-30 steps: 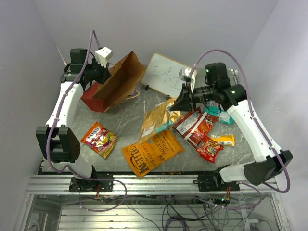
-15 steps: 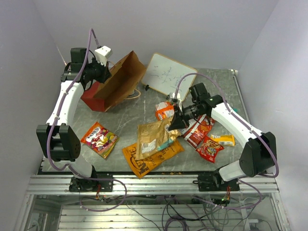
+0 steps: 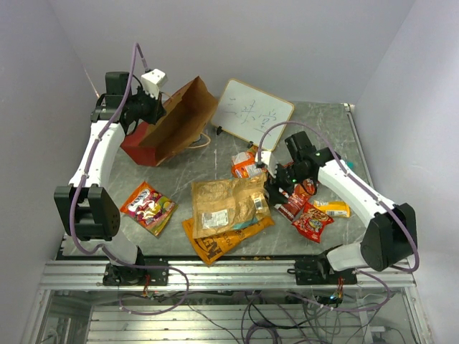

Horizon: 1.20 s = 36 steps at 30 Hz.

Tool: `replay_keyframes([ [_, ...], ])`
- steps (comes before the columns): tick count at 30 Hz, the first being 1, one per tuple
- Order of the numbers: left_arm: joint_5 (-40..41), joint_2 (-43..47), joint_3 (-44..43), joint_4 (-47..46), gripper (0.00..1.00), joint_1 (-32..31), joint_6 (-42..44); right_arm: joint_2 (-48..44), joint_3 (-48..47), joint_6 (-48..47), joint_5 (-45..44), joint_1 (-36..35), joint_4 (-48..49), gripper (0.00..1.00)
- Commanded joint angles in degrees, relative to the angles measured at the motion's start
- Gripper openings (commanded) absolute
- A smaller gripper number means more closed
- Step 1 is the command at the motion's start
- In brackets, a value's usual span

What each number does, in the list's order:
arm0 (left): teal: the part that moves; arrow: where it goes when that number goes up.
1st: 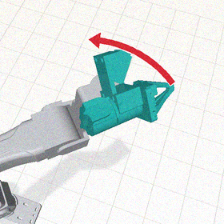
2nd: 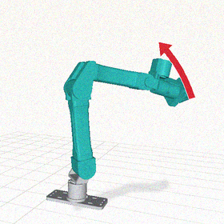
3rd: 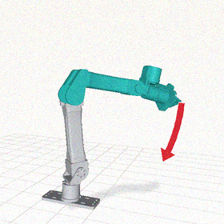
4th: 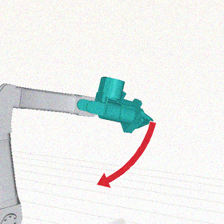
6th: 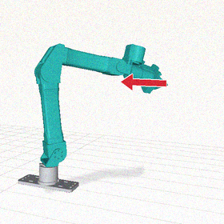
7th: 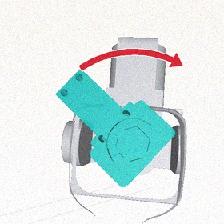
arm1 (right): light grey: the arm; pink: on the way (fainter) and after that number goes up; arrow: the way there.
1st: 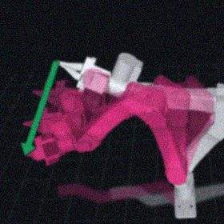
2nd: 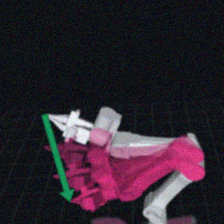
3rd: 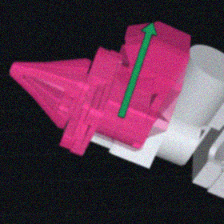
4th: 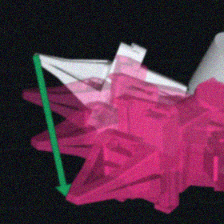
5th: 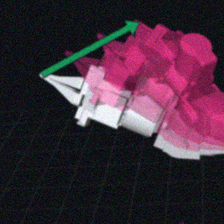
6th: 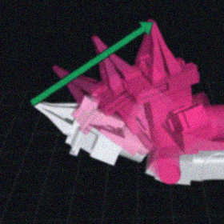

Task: Place the snacks into the paper bag
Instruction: Place the snack in the paper bag, then pick up the snack from the center of the board.

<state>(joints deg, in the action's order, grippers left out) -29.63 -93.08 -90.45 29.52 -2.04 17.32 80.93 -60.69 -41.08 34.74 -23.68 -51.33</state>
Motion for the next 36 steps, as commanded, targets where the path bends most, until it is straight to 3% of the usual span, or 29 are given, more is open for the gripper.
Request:
replay_keyframes([
  [1, -0.5, 2.7, 1.3, -1.4, 0.07, -0.5, 0.9, -1.6, -6.1, -0.3, -4.8, 0.0, 1.7, 0.64],
  [6, -0.4, 3.4, 2.0, -1.0, 0.07, -0.5, 1.5, 2.5, -12.2, 6.9, -3.3, -0.8, 8.5, 0.66],
  [12, -0.3, 3.8, 2.6, -0.5, 0.07, -0.6, 1.9, 12.8, -18.8, 11.3, -7.4, -8.0, 11.7, 0.65],
  [24, -0.1, 4.2, 3.7, -2.1, 0.07, -0.6, 0.7, 31.2, -30.1, 6.7, -7.4, -12.3, 7.6, 0.66],
  [36, 0.5, 3.0, 3.0, -2.0, 0.07, -0.7, 0.7, 40.2, -34.1, 2.7, -2.9, -12.4, 3.3, 0.69],
])
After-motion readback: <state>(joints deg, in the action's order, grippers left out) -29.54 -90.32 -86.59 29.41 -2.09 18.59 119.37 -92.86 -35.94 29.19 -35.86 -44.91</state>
